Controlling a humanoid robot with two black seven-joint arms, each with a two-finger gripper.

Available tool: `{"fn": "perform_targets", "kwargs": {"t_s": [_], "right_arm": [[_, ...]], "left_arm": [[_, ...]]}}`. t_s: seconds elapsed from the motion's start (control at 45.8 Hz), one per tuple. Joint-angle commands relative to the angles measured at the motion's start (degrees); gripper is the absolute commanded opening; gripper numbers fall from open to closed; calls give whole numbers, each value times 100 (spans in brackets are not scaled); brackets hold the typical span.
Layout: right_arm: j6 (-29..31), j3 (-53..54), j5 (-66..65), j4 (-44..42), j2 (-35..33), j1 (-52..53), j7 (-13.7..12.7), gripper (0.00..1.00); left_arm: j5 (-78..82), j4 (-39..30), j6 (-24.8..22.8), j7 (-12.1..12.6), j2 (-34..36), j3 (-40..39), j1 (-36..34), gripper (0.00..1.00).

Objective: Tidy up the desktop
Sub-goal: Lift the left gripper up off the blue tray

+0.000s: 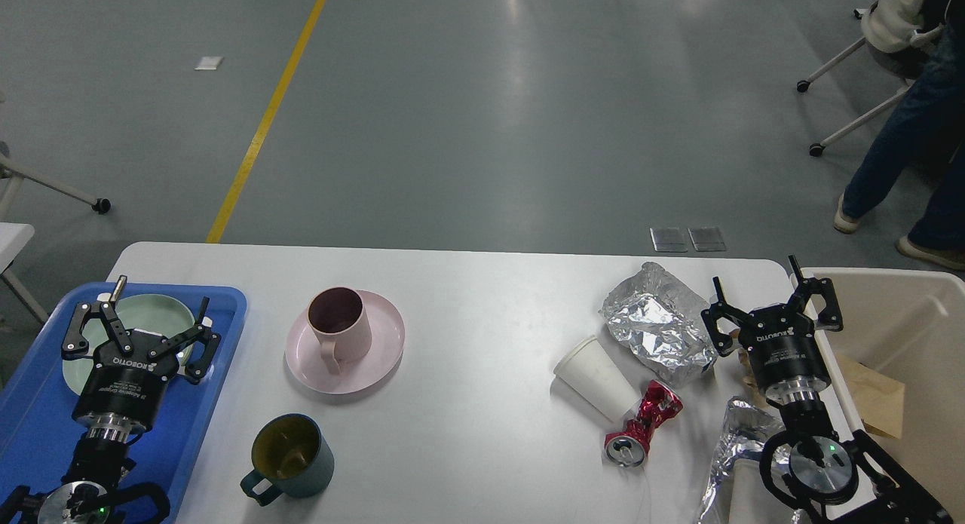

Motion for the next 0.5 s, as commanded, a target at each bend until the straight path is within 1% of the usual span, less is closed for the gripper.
{"fn": "perform_targets", "kwargs": {"t_s": [0.0, 0.087, 0.175, 0.306, 0.481], "right_arm": [[0, 0, -5, 0, 0, 0, 0, 100], [0, 0, -5, 0, 0, 0, 0, 100], [0, 0, -5, 0, 0, 0, 0, 100], [0, 0, -5, 0, 0, 0, 0, 100], [0, 0, 4, 0, 0, 0, 0, 100]], "left_arm": [[0, 0, -51, -17, 20, -8, -7, 98], [-9, -27, -17, -61, -41, -122, -7, 98], [-18, -9, 10, -9, 20, -35, -16, 98], [-9, -9, -8, 0, 46, -17, -42, 97], [0, -9, 1, 0, 327, 0, -104, 97]]}}
